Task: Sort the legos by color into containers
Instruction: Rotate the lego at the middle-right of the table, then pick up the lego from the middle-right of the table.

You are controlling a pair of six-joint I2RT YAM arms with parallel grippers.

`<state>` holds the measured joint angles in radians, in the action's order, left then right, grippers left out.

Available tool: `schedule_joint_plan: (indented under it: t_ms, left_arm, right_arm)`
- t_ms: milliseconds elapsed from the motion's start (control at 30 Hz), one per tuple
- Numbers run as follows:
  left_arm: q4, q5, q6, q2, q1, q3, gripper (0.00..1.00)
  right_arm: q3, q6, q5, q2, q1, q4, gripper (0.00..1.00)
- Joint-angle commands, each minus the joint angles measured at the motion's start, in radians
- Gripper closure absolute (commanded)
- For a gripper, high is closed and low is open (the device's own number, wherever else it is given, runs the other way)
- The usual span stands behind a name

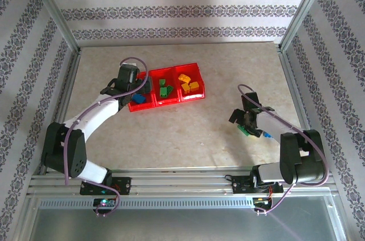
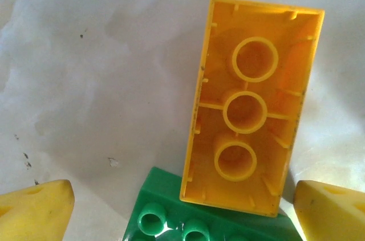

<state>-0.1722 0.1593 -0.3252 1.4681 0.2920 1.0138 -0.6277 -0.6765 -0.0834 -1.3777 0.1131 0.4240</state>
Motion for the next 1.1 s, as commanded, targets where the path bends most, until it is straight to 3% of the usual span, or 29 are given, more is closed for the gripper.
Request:
schedule_joint_plan:
  t_ms: [0,333,567,1067]
  left_arm:
    - [-0.006,0.019,0.000,-0.028,-0.017,-0.018,0.00]
    - [0.000,0.011,-0.006,-0.027,-0.015,-0.017,0.00]
    - [0.005,0.005,-0.009,-0.028,-0.015,-0.020,0.00]
    - [0.025,0.015,0.013,-0.063,-0.016,-0.050,0.00]
  right_arm:
    - [-0.017,0.014,0.074,-0.012,0.000,-0.024,0.02]
    - [-0.019,-0.020,0.112,0.061,0.100,0.027,0.04]
    - [-0.062,-0.034,0.087,0.042,0.189,0.048,0.14]
    - [-0.125,-0.014,-0.031,-0.024,0.198,0.127,0.30]
